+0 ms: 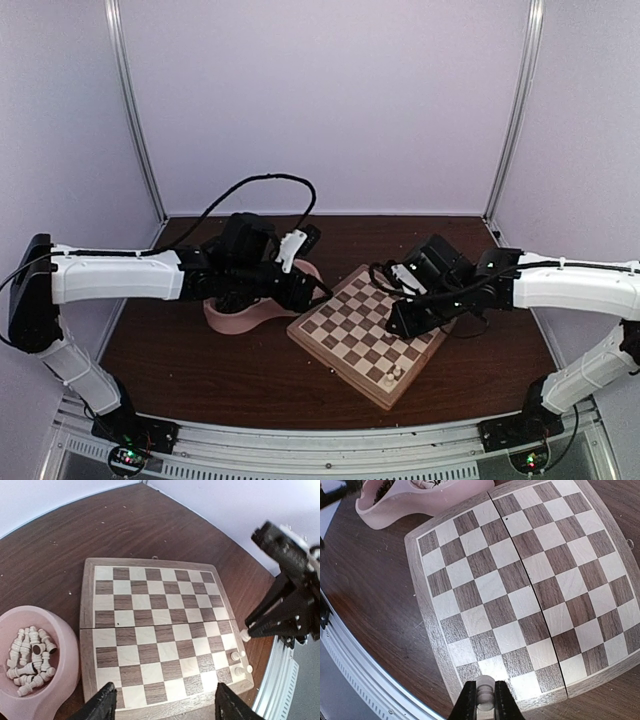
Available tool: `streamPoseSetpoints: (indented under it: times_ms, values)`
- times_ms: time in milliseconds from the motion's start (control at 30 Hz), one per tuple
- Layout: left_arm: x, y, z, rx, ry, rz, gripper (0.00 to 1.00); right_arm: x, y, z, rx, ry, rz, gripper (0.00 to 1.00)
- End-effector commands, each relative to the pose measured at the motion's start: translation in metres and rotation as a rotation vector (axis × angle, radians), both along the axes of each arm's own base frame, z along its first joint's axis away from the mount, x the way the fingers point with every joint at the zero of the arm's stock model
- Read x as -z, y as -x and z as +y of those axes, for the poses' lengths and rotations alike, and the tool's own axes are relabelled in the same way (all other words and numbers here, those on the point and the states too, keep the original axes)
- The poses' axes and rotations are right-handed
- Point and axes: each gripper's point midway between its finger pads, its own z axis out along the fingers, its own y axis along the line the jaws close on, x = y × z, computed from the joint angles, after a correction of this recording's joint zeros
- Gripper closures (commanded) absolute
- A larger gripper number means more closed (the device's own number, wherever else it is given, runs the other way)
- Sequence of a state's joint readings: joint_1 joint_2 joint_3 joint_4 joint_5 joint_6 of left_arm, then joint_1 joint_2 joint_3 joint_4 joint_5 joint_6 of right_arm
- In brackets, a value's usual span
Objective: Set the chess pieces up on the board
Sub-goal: Place the pawn at g2.
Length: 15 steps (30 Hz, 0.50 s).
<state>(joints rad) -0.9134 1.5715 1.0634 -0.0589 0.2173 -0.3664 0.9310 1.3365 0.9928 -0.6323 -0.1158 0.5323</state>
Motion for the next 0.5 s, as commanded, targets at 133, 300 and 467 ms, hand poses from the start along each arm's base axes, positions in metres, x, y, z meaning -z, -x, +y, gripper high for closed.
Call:
streamPoseSetpoints:
  times_ms: [133,300,467]
  values:
    - [-0.027,-0.032,0.030,-0.183,0.037,0.043,0.31,0.017,-0.002,0.010,-0.090,0.133,-0.064,0.92]
    - [-0.026,-0.034,0.039,-0.204,-0.009,0.022,0.30,0.032,0.003,0.014,-0.151,0.201,-0.049,0.89]
    - [-0.024,-0.033,0.041,-0.203,-0.020,0.020,0.30,0.049,0.009,0.019,-0.190,0.266,-0.028,0.88]
